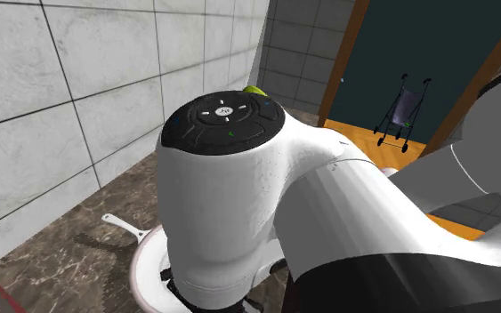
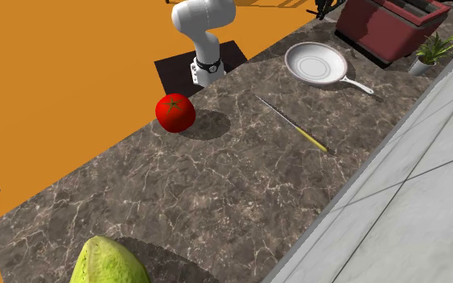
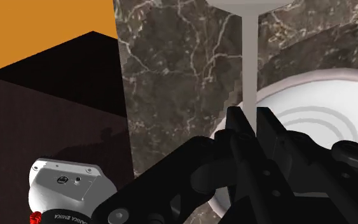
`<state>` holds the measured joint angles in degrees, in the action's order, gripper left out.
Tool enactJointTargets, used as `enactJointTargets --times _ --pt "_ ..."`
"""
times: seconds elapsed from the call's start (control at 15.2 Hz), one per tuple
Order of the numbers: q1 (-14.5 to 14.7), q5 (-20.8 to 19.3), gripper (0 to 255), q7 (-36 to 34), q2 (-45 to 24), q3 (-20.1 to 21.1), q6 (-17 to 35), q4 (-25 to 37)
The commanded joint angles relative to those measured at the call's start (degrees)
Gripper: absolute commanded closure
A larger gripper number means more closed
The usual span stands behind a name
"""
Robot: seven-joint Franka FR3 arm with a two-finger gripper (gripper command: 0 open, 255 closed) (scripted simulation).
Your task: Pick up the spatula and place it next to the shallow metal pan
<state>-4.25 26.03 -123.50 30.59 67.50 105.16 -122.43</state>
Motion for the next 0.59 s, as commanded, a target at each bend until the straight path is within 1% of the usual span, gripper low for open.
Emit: enactJointTargets --times 0.0,0.13,0.26,0.46,0.53 --pt "-3.1 -0.6 255 -3.3 -2.0 5.2 0.0 3.6" --pt "-7.6 -1.3 255 -6.4 -3.7 11.6 -0.1 7.4" --pt "-13.4 -1.6 255 -8.9 -4.4 18.7 -0.7 11.6" --pt "-22.7 0.2 255 -11.2 -2.4 28.8 -2.7 18.6" --pt "-27.7 1.7 255 -12.2 -0.4 33.8 -4.3 23.2"
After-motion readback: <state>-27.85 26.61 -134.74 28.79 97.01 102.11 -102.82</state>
